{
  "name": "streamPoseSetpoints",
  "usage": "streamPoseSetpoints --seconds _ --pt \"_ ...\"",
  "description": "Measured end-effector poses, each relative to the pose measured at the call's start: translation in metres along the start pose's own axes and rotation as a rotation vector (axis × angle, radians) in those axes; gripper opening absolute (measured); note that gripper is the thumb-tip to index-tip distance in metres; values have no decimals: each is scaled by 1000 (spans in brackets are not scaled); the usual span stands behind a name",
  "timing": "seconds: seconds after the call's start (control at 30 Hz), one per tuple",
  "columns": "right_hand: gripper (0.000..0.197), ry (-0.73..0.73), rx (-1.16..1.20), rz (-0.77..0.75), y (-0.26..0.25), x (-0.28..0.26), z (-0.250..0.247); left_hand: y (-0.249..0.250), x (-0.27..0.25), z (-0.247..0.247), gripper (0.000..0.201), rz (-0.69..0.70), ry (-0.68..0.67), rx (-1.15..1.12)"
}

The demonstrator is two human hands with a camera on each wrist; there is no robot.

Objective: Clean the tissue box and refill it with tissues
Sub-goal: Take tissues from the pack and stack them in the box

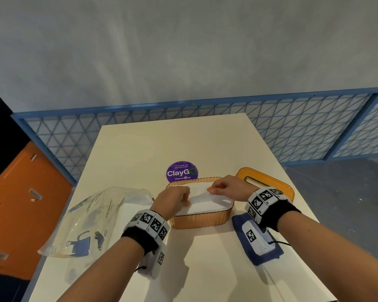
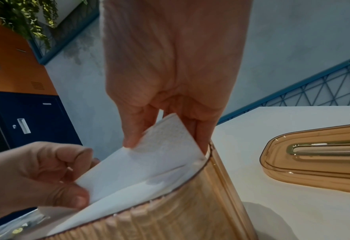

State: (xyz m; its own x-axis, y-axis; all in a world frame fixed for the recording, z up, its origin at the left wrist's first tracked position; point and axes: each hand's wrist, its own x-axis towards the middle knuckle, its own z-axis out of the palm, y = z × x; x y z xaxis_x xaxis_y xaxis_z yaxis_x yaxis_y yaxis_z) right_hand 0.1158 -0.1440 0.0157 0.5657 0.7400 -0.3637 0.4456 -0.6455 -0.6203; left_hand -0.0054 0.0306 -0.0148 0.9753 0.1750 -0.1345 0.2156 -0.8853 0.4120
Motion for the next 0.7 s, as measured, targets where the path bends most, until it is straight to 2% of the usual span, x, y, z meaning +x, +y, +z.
streamPoseSetpoints --seconds 0.27,0.37,0.53,0.7 --pt "26 1 103 12 3 2 -1 3 -5 1 18 84 37 91" --pt "23 13 131 19 4 4 0 5 -7 1 12 91 47 106" --pt "23 -7 148 12 3 3 1 5 -11 -2 25 61 52 -75" --pt "23 -23 142 5 6 3 2 2 -6 -7 22 34 -10 -168"
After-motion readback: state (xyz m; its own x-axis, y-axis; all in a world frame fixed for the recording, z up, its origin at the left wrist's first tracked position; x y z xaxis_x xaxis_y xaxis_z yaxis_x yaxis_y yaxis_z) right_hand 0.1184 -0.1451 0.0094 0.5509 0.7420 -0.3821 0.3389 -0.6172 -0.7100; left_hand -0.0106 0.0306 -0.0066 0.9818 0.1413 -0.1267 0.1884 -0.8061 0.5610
